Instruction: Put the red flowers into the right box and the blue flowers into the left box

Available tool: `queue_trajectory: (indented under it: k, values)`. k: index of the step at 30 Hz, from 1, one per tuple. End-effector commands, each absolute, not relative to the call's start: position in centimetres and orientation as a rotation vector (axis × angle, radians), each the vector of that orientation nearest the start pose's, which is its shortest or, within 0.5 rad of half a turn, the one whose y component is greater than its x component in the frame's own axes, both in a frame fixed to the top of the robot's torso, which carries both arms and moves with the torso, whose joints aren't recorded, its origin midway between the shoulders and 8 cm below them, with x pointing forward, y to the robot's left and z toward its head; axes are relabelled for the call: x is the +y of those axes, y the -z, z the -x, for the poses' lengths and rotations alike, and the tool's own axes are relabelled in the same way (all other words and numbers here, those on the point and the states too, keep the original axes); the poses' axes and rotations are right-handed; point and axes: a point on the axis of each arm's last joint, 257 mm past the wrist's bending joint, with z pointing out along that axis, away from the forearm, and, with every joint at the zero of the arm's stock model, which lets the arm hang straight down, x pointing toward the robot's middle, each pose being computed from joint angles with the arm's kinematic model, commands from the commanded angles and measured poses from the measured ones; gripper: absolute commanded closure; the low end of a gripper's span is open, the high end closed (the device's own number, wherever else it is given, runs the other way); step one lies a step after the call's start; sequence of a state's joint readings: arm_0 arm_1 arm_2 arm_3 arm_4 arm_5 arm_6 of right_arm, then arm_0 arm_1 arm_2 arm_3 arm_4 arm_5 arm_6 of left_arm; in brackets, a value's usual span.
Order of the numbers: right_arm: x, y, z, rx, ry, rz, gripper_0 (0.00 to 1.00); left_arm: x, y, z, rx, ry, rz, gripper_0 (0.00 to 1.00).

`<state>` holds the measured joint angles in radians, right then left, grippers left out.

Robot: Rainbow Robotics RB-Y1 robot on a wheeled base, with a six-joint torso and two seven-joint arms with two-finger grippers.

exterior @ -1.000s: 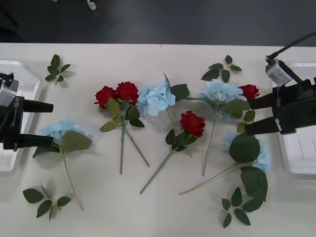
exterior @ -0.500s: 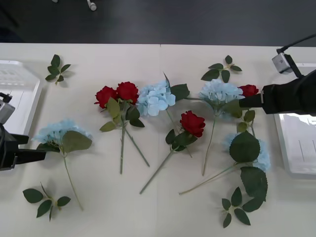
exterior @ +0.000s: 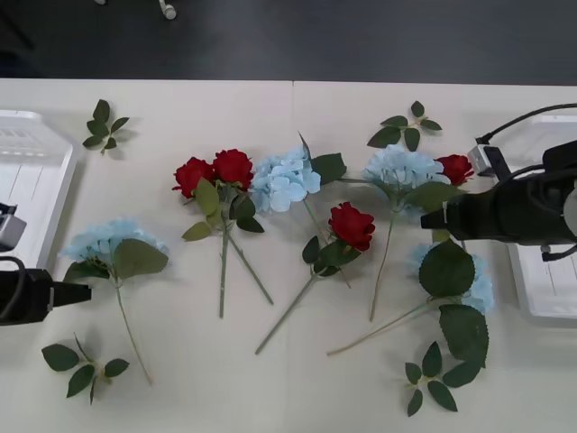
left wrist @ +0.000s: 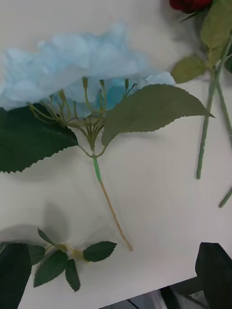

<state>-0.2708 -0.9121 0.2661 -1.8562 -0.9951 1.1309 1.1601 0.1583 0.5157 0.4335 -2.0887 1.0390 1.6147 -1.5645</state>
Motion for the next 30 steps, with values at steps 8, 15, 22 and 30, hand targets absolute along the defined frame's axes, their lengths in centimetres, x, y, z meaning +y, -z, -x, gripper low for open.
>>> queue_trajectory:
  k: [8,15,22,30]
  values:
    - [-26.0,26.2,-50.7,2.486,-0.33,-0.144,0.0,30.6,27.7,-36.2,2.622,0.44,0.268,0.0]
    - [-28.0,27.7,-52.5,2.478,-0.218,-0.204,0.0,29.9,29.9,-36.9,2.655,0.323,0.326,0.0]
    - [-30.7,29.4,-51.3,2.548,-0.098,-0.252,0.0,30.4,33.4,-38.4,2.675,0.227,0.326,0.0]
    - [-32.3,31.1,-50.7,2.585,-0.07,-0.306,0.0,30.6,37.2,-39.0,2.696,0.225,0.338,0.0]
